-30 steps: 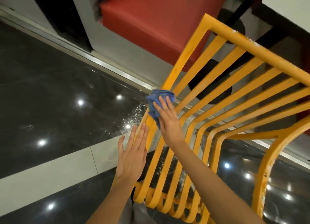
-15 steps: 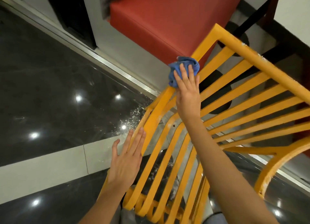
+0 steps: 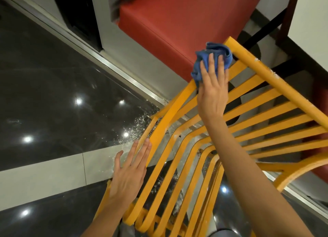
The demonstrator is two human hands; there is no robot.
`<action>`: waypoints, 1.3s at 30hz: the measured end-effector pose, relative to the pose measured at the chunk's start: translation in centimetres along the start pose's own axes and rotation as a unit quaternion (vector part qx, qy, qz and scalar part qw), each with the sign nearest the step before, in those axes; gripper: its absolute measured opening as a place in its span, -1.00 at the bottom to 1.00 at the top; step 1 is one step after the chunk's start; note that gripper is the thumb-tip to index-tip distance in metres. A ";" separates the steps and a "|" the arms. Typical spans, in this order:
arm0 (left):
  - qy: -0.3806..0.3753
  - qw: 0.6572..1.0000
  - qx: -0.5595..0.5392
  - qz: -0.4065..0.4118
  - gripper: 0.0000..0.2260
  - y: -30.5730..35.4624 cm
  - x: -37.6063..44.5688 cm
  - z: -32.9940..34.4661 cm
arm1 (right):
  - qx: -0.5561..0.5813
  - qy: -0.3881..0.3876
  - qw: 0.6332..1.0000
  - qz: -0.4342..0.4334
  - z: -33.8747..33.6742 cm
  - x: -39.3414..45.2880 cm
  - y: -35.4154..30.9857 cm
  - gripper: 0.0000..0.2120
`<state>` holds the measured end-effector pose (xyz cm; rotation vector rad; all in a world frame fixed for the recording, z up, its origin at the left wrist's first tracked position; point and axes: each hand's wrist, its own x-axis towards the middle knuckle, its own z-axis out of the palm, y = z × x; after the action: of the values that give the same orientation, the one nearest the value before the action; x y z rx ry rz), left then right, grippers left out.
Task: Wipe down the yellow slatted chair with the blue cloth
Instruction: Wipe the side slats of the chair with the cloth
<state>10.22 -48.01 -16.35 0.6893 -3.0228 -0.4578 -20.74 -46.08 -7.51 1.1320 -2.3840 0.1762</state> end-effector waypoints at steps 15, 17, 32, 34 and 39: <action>-0.027 1.000 -0.004 -0.013 -0.30 0.2 0.2 -0.5 | 0.011 0.018 0.999 -0.037 0.3 0.9 -0.3 -0.64; -0.033 0.999 -0.005 -0.011 -0.29 0.2 0.2 -0.5 | 0.072 0.011 0.997 -0.006 1.0 0.3 -1.8 -0.64; -0.046 0.998 -0.004 -0.031 -0.43 0.1 0.2 -0.5 | 0.388 -0.045 0.888 0.243 1.1 -13.1 -12.8 -0.55; -0.050 0.998 -0.015 -0.047 -0.45 0.1 0.2 -0.6 | 0.365 -0.020 0.898 0.246 1.3 -12.1 -13.1 -0.54; -0.058 0.994 -0.046 -0.086 -0.51 0.2 0.4 -0.7 | 0.431 0.006 0.824 0.367 2.1 -11.0 -12.1 -0.41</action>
<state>9.79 -48.23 -15.61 0.9543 -3.0366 -0.6579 -6.50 -46.95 -15.79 0.3972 -2.6388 1.6372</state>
